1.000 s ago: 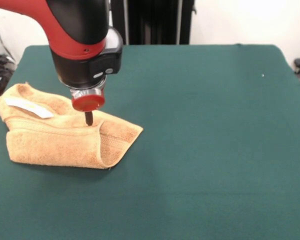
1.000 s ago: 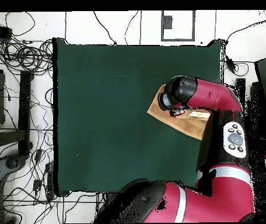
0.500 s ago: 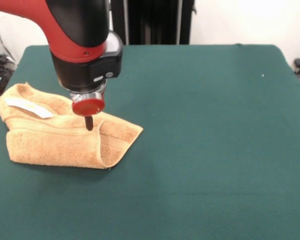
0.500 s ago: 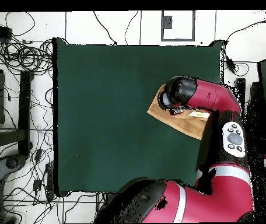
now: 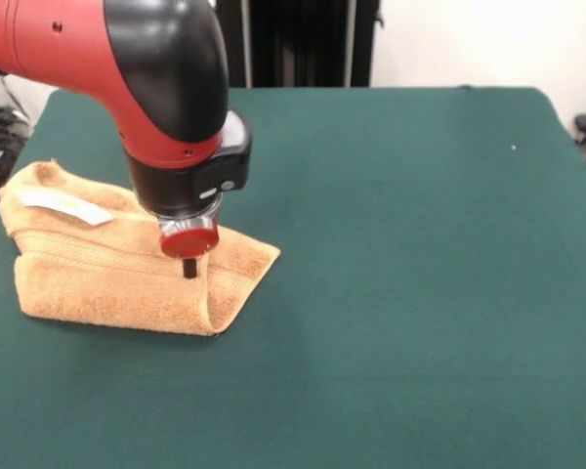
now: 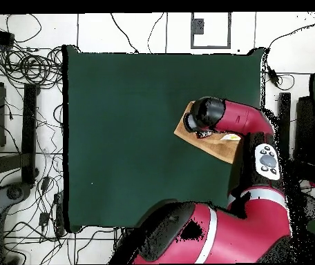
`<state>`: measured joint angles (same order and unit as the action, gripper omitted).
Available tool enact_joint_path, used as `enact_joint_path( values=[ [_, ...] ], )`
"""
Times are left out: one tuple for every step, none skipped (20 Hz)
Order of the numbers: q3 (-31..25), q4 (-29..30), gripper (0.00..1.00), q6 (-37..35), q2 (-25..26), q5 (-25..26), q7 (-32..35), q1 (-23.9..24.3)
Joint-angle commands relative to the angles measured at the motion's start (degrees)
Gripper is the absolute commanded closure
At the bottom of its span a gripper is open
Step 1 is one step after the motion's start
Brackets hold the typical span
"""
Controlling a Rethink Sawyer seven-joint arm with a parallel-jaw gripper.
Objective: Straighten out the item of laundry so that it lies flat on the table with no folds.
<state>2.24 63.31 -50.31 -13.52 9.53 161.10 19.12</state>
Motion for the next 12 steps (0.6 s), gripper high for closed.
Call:
enact_joint_path(
  values=[
    [-3.89,5.87,0.00,2.41,2.65,-2.71,3.26,-1.70],
    [-3.70,5.89,0.00,1.97,2.67,-2.75,3.35,-1.95],
    [-3.59,5.81,0.00,1.87,2.70,-2.69,3.36,-2.05],
    [-3.49,5.72,0.00,1.76,2.72,-2.63,3.37,-2.15],
    [-3.39,5.63,0.00,1.65,2.75,-2.57,3.38,-2.25],
    [-3.24,5.44,0.00,1.42,2.80,-2.41,3.31,-2.39],
    [-3.10,5.24,0.00,1.20,2.85,-2.25,3.25,-2.52],
    [-2.96,5.05,0.00,0.97,2.91,-2.09,3.18,-2.66],
    [-2.81,4.86,1.00,0.75,2.96,-1.93,3.11,-2.80],
    [-2.75,4.75,1.00,0.59,2.99,-1.88,3.09,-2.85],
    [-2.69,4.63,1.00,0.42,3.03,-1.83,3.06,-2.89],
    [-2.62,4.52,1.00,0.26,3.06,-1.79,3.03,-2.94]
  ],
)
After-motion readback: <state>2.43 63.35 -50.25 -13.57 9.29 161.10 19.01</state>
